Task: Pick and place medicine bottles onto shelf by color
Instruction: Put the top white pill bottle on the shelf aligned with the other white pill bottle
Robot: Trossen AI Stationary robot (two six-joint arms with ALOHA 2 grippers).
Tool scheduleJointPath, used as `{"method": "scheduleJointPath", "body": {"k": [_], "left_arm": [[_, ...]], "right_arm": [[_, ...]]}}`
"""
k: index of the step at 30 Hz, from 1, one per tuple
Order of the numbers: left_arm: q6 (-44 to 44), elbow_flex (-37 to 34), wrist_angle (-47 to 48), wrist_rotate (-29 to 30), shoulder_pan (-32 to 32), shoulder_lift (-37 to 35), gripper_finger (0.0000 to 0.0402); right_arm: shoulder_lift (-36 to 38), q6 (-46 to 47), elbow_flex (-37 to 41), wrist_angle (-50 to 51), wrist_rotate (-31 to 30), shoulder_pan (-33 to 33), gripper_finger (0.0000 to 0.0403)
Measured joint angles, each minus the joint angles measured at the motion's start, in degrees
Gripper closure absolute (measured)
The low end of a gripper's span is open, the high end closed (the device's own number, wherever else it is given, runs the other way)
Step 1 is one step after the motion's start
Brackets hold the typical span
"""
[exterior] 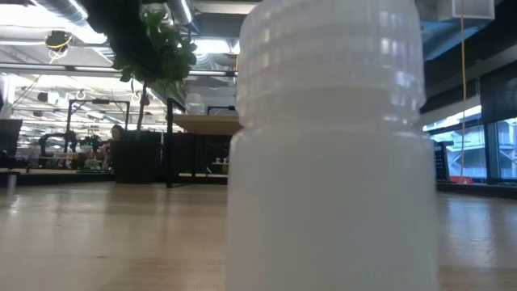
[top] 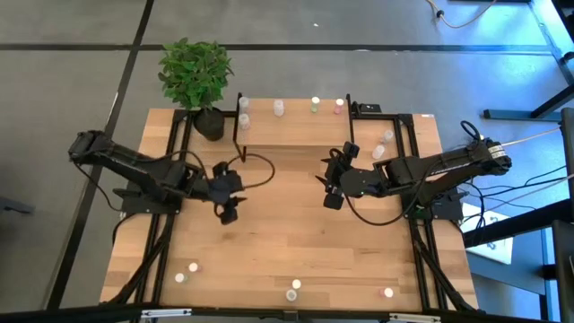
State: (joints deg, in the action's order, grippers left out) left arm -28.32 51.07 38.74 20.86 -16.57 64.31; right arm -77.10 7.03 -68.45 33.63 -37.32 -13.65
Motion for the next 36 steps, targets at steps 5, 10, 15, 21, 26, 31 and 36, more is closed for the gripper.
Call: {"method": "scheduleJointPath", "body": {"k": [5,10,15,21,26,31,36], "left_arm": [[-4.75,0.00,-0.04,1.87,-4.39,0.00,0.0266],[-7.54,0.00,-0.04,4.33,-7.35,0.02,0.0266],[-7.67,0.00,-0.11,7.56,-9.32,0.02,0.0266],[-7.76,0.00,-0.13,8.57,-10.49,0.02,0.0266],[-7.75,0.00,-0.13,8.71,-10.52,0.04,0.0266],[-7.63,0.00,-0.13,10.99,-10.52,0.04,0.0266],[-7.61,0.00,-0.13,12.00,-10.48,0.07,0.0266]], "right_arm": [[0.00,-4.42,0.00,-1.35,-0.32,0.00,0.0166],[0.00,-4.33,-0.02,-3.34,1.11,0.02,0.0166],[0.00,-0.88,-0.02,-3.82,7.18,0.01,0.0166],[0.00,0.41,-0.02,-2.47,15.07,0.02,0.0166],[0.00,10.28,-0.02,0.59,13.47,0.05,0.0166],[0.00,20.42,-0.02,9.03,8.70,1.17,0.0166],[0.98,31.15,-2.32,22.50,8.90,4.06,0.0166]]}}
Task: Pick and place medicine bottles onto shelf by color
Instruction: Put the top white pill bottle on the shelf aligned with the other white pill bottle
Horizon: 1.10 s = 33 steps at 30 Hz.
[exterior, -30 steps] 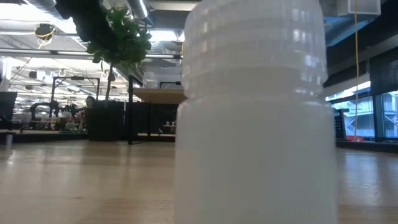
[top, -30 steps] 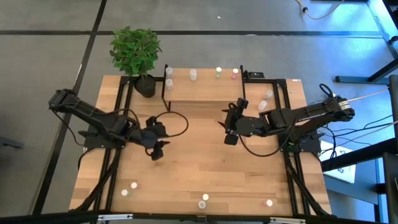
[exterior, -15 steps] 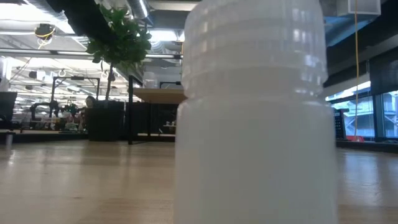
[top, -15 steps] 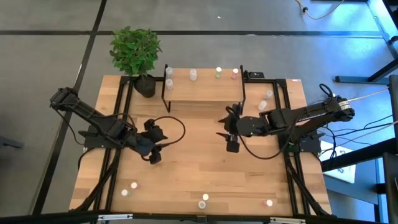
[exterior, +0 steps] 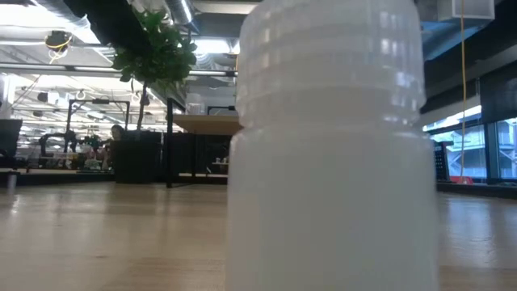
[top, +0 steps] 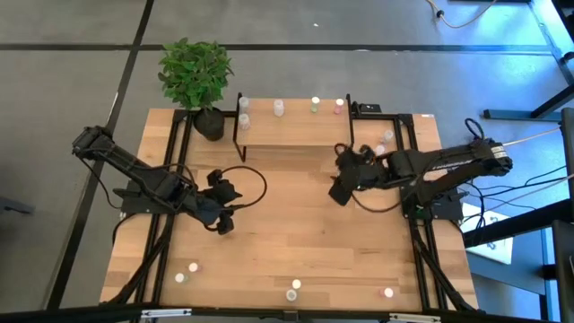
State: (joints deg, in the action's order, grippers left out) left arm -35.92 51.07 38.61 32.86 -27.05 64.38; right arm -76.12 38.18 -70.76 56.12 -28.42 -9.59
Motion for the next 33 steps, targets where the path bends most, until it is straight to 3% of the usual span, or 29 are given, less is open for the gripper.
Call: {"method": "scheduleJointPath", "body": {"k": [14,24,33], "left_arm": [[0.04,0.00,-0.07,2.44,0.02,0.00,0.0266],[0.09,0.00,-0.06,2.52,0.02,0.00,0.0266],[0.09,0.00,-0.04,2.49,0.02,0.00,0.0266]], "right_arm": [[3.70,23.25,-0.18,30.65,-1.25,9.63,0.0166],[3.94,24.30,8.01,29.24,-0.33,18.63,0.0166],[3.92,11.24,15.39,15.53,3.61,30.66,0.0166]]}}
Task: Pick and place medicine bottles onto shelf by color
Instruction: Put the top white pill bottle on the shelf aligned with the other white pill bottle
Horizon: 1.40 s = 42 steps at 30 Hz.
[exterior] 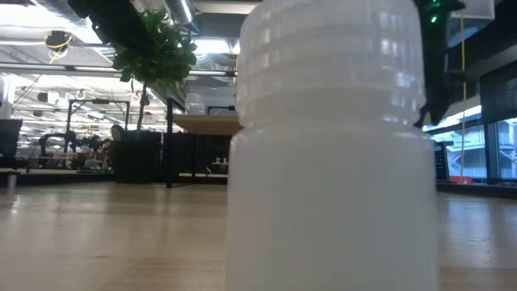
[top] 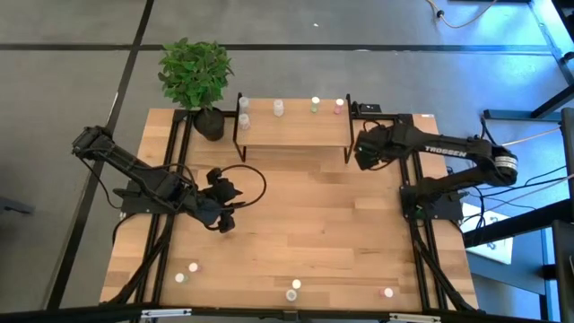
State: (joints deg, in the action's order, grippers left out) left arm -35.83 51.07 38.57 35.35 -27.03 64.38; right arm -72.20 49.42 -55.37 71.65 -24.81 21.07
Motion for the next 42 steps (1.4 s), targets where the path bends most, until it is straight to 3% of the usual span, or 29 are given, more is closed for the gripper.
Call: {"method": "scheduleJointPath", "body": {"k": [9,16,20,27,42], "left_arm": [[0.00,0.00,-0.02,-0.04,0.00,0.00,0.0266],[0.00,0.00,-0.02,-0.04,0.00,0.00,0.0266],[-0.04,0.00,-0.04,-0.09,0.00,0.00,0.0266],[-0.02,0.00,-0.06,-0.09,0.00,0.00,0.0266],[-0.04,0.00,-0.05,-0.09,-0.02,0.00,0.0266]], "right_arm": [[0.00,-5.29,4.43,-6.04,4.06,12.01,0.0166],[0.00,-13.51,7.46,-15.53,11.47,18.72,0.0166],[0.00,-13.80,8.78,-17.56,12.00,21.74,0.0166],[-0.02,-15.79,12.04,-21.68,14.92,24.66,0.0166],[-0.03,-16.93,12.59,-23.57,12.90,26.09,0.0166]]}}
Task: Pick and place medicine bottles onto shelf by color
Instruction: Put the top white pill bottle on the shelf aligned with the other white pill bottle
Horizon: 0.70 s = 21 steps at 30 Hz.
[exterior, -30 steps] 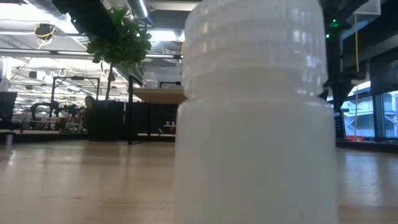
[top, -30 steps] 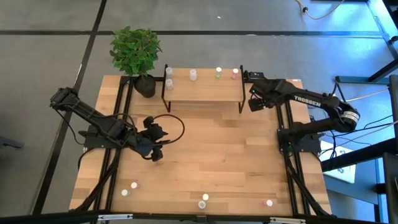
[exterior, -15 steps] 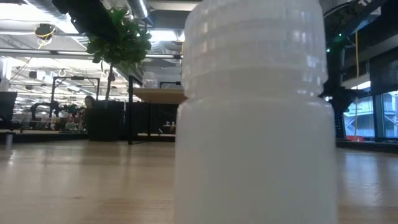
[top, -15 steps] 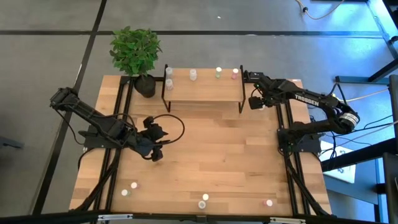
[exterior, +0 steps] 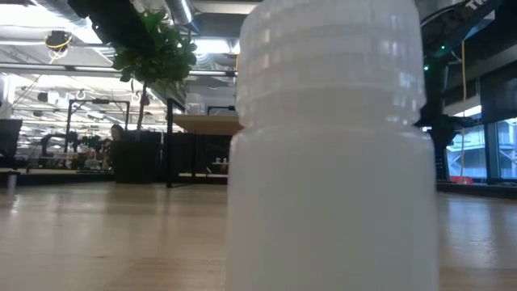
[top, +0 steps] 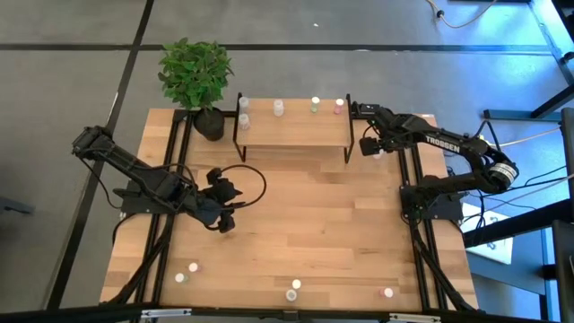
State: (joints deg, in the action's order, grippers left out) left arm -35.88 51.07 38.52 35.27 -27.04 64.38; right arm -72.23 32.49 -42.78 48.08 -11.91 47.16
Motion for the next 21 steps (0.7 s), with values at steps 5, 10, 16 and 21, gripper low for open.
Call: {"method": "scheduleJointPath", "body": {"k": [5,10,16,21], "left_arm": [[0.02,0.00,0.00,0.00,0.00,0.00,0.0266],[0.00,0.00,0.01,0.00,0.01,0.00,0.0266],[0.02,0.00,0.01,0.00,0.00,0.00,0.0266],[0.01,0.00,0.01,0.00,0.01,0.00,0.0266]], "right_arm": [[-1.51,-0.08,0.00,0.06,0.00,0.00,0.0166],[-3.62,-0.21,0.00,-0.26,-0.42,0.00,0.0166],[-5.34,-0.16,0.00,-0.81,-0.45,0.00,0.0166],[-6.23,-1.19,0.00,-0.79,-0.45,0.00,0.0166]]}}
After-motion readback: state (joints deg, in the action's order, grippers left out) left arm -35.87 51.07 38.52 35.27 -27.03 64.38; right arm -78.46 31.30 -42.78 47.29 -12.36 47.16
